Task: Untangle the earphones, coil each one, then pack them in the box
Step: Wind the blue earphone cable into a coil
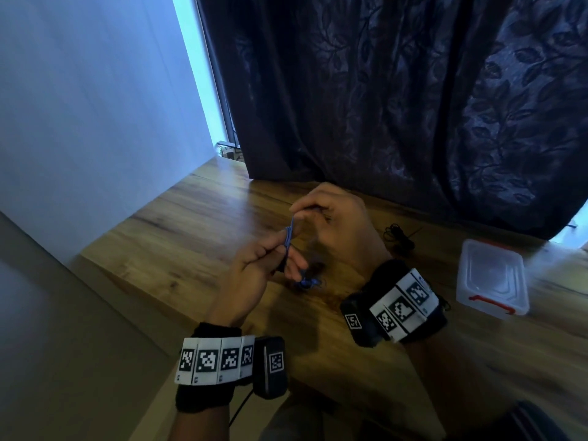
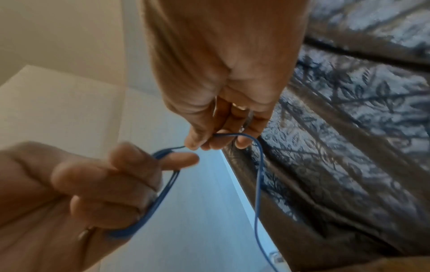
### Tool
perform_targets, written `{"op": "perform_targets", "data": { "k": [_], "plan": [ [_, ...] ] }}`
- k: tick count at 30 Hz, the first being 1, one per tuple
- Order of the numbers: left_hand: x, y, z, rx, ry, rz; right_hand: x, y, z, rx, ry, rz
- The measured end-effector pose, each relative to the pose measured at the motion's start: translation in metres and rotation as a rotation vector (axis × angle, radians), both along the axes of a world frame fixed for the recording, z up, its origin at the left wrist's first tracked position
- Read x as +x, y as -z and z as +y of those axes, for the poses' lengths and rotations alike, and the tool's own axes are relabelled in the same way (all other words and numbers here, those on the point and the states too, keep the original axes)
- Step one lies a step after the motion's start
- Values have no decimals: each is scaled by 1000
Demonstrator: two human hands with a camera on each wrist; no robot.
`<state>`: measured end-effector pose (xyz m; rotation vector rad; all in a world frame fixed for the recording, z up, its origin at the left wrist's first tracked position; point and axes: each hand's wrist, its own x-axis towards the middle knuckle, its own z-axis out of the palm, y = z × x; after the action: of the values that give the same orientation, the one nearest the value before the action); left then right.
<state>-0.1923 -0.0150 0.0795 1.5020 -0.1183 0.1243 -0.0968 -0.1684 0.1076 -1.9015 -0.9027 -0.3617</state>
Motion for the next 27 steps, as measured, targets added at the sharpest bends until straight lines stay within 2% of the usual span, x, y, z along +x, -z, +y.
{"op": "perform_targets", "data": {
  "k": [2,4,7,12,14,17,19,21,24,27],
  "plan": [
    [-2,-5,1,-88,71,-18,1,7,5,48,13,151],
    [-3,-8,2,-162,112,-56,-5,16,9,55,-58,354],
    [-4,-7,0,-170,22,-104,-30,32,10,31,-244,575],
    [1,0,1,89,-219,-191,-66,53,9,-285,-242,539],
    [3,6,4,274,-275,-233,-73,50,6,-333,-231,492],
    [3,19,9,533,-281,-184,-69,31,-5,-303,-157,375],
    [3,19,8,470,-269,-124,-57,17,-11,-267,-82,272],
    [1,10,4,299,-229,-70,-43,5,-12,-237,-33,174],
    [-1,3,1,141,-91,-17,-25,-6,-8,-127,-1,78],
    [-2,-1,2,16,3,23,-8,-6,-1,-27,30,64]
  ]
}}
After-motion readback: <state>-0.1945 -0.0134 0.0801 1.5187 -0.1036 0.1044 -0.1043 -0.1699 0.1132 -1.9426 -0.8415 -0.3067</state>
